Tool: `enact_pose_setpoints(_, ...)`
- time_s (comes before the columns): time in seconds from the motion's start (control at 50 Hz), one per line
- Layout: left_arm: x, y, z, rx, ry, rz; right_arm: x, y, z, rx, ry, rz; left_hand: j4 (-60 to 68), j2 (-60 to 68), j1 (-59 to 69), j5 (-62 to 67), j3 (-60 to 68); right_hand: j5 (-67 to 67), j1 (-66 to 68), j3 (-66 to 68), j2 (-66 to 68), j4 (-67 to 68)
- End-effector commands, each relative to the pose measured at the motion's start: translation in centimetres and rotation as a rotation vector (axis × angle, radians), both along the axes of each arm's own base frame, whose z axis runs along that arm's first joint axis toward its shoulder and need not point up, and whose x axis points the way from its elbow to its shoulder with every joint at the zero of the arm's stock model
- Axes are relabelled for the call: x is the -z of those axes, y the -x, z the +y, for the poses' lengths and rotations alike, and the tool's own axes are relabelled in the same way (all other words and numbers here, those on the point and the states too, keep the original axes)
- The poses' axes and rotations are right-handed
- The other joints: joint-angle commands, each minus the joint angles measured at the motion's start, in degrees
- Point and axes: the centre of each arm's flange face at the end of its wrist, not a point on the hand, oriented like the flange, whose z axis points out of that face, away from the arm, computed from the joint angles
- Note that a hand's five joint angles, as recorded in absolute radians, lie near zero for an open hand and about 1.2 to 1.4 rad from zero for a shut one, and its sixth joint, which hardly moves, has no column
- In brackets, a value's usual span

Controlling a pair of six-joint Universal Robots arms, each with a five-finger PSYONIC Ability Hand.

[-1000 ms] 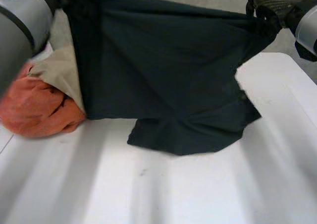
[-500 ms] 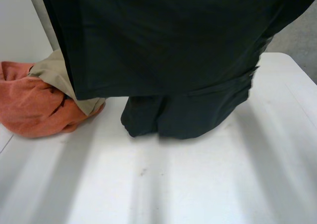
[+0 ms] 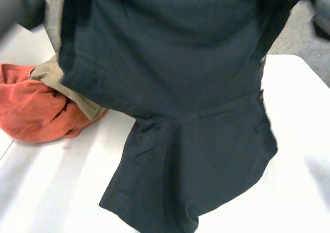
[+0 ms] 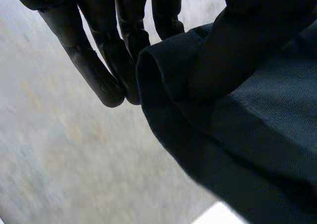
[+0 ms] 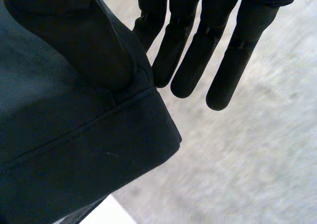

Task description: Fold the laundry.

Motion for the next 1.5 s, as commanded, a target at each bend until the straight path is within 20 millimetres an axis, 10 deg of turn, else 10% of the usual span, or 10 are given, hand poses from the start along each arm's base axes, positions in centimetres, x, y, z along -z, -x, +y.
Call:
enact_pose_setpoints(0.02,8.6,1.6,-9.1,-0.091,0.028,-0.079,8.0,-3.8,-5.0,0.039,0.028,0.068,11.4,11.4,13.5,13.5,11.8,12.2,15.9,11.8,12.6,11.4)
enact_pose_setpoints(0.12,9.3,1.0,-12.2,-0.168,0.132,-0.051,10.7,-6.5,-7.4,0.069,0.194,-0.039,11.4,11.4,13.5,13.5,11.8,2.7,6.4,2.3,3.1,1.9)
enact_pose_setpoints(0.18,9.1,1.0,-12.8,-0.159,0.172,-0.042,10.5,-7.6,-7.7,0.068,0.284,-0.086,-35.0,-35.0,-32.8,-32.8,-34.5,-57.8,-54.1,-58.2,-57.4,-58.6)
enact_pose_setpoints(0.24,8.9,0.9,-12.8,-0.159,0.179,-0.047,10.1,-7.7,-7.4,0.085,0.290,-0.066,-58.6,-58.6,-56.5,-56.5,-58.2,-57.8,-54.1,-58.2,-57.4,-58.6)
enact_pose_setpoints(0.46,7.2,-0.3,-7.3,-0.207,-0.008,-0.071,10.9,-4.7,-4.2,0.027,-0.034,0.157,-58.6,-58.6,-56.5,-56.5,-58.2,-57.8,-54.1,-58.2,-57.4,-58.6)
enact_pose_setpoints(0.64,13.5,1.4,3.7,-0.006,-0.352,-0.224,17.6,-0.6,0.6,-0.137,-0.475,0.420,-43.1,-43.1,-41.0,-41.0,-42.7,-54.2,-50.5,-54.7,-53.9,-55.1)
enact_pose_setpoints(0.86,21.3,3.2,13.1,0.207,-0.656,-0.314,23.9,1.5,0.8,-0.120,-0.463,0.395,-28.3,-28.3,-26.1,-26.1,-27.8,-48.0,-44.3,-48.4,-47.7,-48.9)
enact_pose_setpoints(1.16,25.9,5.0,13.8,0.196,-0.681,-0.359,26.7,1.2,0.4,-0.085,-0.433,0.342,-41.2,-41.2,-39.1,-39.1,-40.8,-41.8,-38.1,-42.2,-41.5,-42.7)
enact_pose_setpoints(1.32,26.5,6.5,15.0,0.255,-0.634,-0.395,27.3,0.9,-0.5,-0.068,-0.383,0.335,-41.4,-41.4,-39.3,-39.3,-41.0,4.2,7.9,3.8,4.5,3.4)
enact_pose_setpoints(1.5,27.6,7.2,14.7,0.154,-0.495,-0.451,24.8,1.8,-0.3,-0.016,-0.385,0.297,11.4,11.4,13.5,13.5,11.8,12.2,15.9,11.8,12.6,11.4)
